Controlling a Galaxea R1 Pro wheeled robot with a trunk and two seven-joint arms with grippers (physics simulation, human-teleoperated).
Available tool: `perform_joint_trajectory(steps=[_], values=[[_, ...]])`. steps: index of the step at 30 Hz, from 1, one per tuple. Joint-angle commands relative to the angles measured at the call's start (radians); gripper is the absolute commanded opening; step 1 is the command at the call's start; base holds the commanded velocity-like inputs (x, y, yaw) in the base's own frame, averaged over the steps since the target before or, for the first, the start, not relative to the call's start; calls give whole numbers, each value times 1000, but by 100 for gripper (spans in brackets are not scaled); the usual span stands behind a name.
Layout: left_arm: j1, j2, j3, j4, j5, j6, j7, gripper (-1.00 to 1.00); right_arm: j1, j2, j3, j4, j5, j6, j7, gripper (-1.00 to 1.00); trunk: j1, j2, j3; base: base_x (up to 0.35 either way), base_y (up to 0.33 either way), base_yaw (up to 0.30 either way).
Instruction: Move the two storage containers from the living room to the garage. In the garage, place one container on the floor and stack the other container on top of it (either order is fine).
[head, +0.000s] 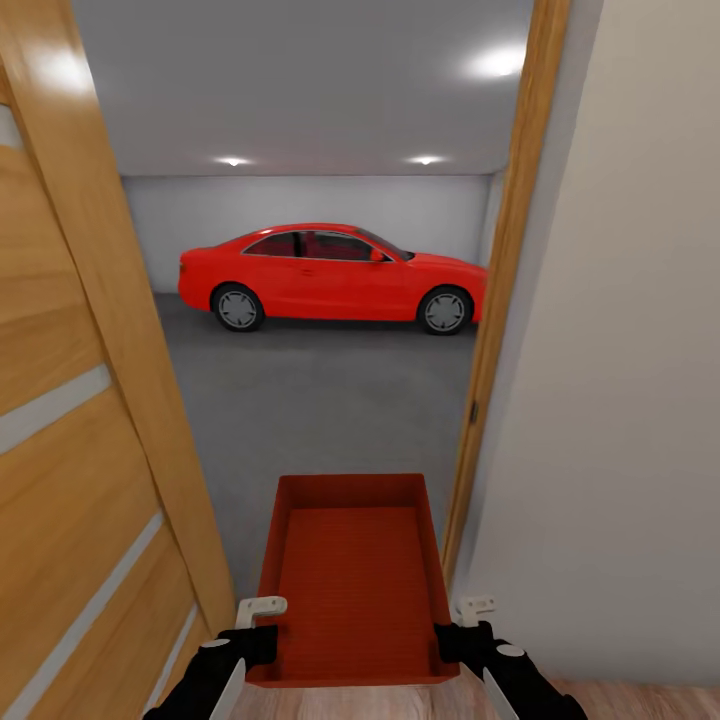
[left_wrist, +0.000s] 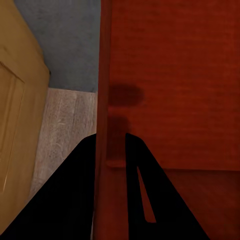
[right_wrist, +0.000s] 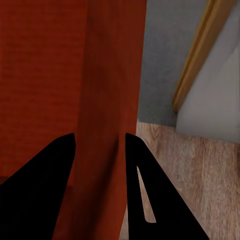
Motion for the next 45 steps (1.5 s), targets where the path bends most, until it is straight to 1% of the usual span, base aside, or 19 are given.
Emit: perform_joint_trajectory(steps=[1,9,15,29,45], values=[[0,5,-1,0,-16,8,19,-100,-1,-1,7,-21,-15,-22,23,-100,1,-1,-2,264,119,0],[0,5,-1,0,-16,8,19,-100,-1,-1,7,-21,-15,-22,23,-100,1,-1,-2,287,120,0],[0,5,-1,0,-16,8,19,-100,-1,-1,7,-21,-15,-22,23,-100,1,-1,-2,304,22,0],[0,5,-1,0,-16,8,19,-100,-1,-1,7,-21,-15,-22,23,-100,1,-1,-2,51,0,0],[0,5,-1,0,-16,8,19,-100,-1,-1,7,-21,-15,-22,23,-100,1,-1,-2,310,0,0]])
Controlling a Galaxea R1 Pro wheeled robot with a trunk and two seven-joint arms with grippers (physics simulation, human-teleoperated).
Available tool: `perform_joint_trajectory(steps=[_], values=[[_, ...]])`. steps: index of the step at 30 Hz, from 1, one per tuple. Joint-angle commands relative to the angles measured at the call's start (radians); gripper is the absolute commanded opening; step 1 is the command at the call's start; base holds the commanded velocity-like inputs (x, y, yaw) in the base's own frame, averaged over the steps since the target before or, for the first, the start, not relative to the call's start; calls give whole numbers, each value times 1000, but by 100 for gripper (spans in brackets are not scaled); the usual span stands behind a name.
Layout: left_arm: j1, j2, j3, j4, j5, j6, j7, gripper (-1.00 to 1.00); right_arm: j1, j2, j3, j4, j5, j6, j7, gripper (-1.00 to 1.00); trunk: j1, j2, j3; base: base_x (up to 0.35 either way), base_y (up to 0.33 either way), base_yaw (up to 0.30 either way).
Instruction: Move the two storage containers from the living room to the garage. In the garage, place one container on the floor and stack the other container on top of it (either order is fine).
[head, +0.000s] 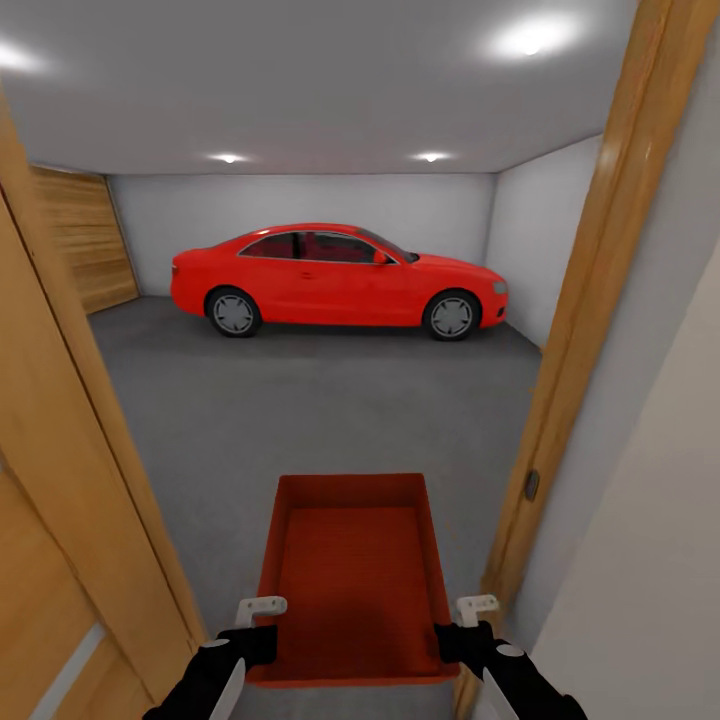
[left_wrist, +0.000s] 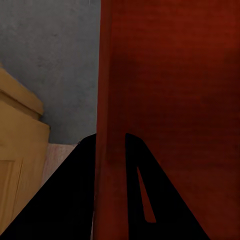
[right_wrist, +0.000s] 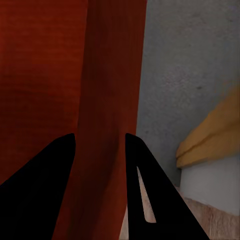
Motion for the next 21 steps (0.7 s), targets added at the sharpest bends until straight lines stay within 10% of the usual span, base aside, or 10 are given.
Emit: perform_joint_trajectory(steps=[1,21], values=[[0,5,-1,0,-16,8,20,-100,-1,-1,7,-21,-15,-22,23,-100,1,-1,-2,305,57,0],[0,5,-1,0,-16,8,20,-100,-1,0,7,-21,-15,-22,23,-100,1,-1,-2,39,54,0]])
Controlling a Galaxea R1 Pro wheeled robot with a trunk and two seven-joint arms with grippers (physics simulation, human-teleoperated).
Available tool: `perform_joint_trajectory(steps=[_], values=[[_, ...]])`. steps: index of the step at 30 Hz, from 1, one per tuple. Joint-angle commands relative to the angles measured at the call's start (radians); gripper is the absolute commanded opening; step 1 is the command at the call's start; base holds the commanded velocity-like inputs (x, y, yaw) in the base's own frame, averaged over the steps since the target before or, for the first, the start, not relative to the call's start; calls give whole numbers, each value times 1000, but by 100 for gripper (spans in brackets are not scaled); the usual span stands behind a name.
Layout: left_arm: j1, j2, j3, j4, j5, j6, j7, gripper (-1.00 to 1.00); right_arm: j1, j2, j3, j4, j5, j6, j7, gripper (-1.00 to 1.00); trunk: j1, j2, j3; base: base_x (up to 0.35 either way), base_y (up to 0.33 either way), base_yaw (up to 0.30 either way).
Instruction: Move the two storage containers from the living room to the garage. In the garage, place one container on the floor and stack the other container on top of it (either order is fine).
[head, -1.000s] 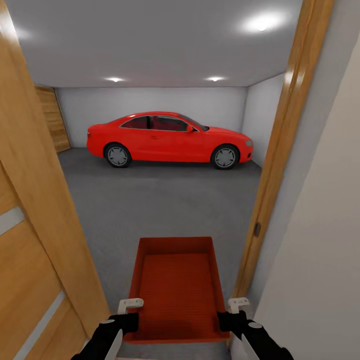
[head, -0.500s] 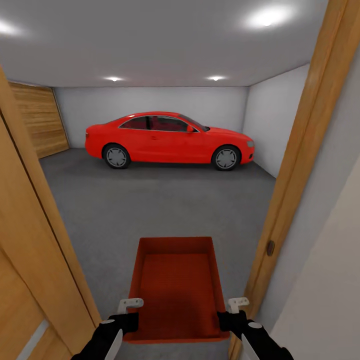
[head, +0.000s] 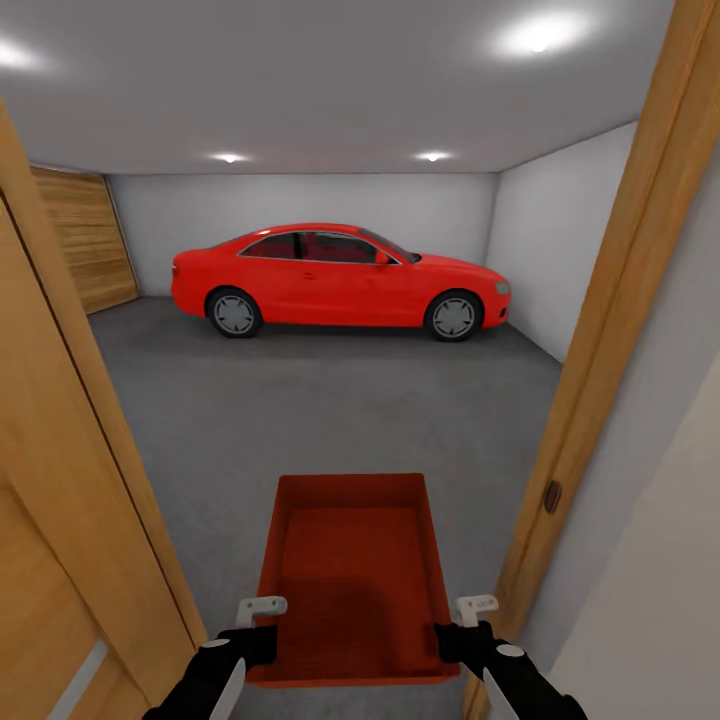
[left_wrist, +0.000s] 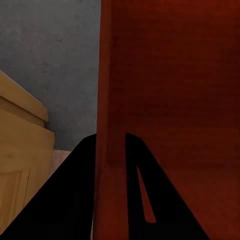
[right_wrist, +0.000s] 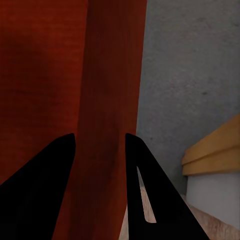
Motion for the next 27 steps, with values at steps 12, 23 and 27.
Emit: perform_joint_trajectory(steps=[12,23,27], values=[[0,3,-1,0,-16,8,20,-100,-1,-1,7,-21,-15,-22,24,-100,0,-1,-2,0,1,0],[0,3,-2,0,-16,8,20,-100,-1,-1,7,-21,-15,-22,24,-100,0,-1,-2,220,77,0],[0,3,-2,0,-16,8,20,-100,-1,-1,7,-21,-15,-22,24,-100,0,-1,-2,293,41,0]])
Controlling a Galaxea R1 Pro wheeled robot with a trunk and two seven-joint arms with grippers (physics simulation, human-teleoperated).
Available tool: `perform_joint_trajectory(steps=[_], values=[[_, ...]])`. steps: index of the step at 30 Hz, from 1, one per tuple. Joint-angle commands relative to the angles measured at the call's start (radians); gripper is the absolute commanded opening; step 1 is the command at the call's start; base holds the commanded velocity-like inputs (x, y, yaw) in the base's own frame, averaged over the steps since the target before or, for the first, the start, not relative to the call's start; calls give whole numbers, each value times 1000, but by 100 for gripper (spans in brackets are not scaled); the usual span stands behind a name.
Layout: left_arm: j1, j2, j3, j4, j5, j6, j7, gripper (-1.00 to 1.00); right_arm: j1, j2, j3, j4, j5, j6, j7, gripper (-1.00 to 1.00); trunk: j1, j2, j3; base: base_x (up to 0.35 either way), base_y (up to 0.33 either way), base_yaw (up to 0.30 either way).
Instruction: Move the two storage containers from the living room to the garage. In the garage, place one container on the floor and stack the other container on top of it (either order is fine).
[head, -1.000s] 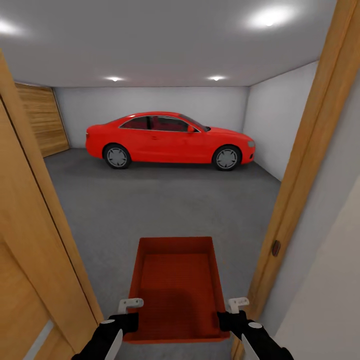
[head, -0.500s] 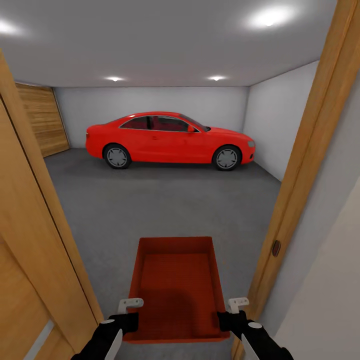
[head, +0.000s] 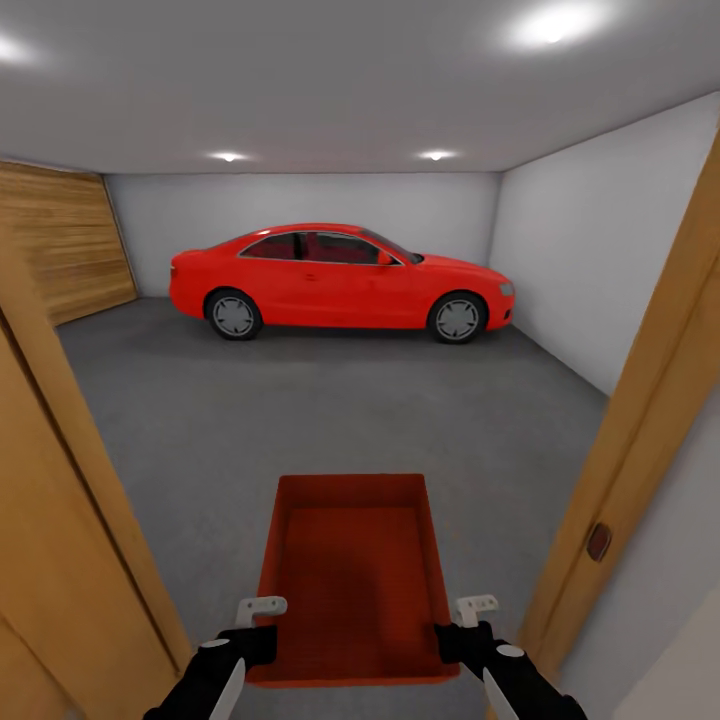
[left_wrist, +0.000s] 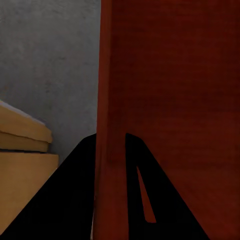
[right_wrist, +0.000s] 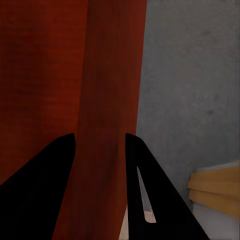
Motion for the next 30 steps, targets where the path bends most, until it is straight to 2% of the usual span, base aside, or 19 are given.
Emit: perform_joint_trajectory(steps=[1,19,30], values=[[0,3,-1,0,-16,8,20,-100,-1,-1,7,-23,-15,-20,23,-100,1,-1,-2,255,11,0],[0,3,-1,1,-16,8,20,-100,-1,-1,7,-23,-15,-20,25,-100,1,-1,-2,27,1,0],[0,3,-1,1,-16,8,20,-100,-1,-1,7,-23,-15,-20,25,-100,1,-1,-2,279,0,0]])
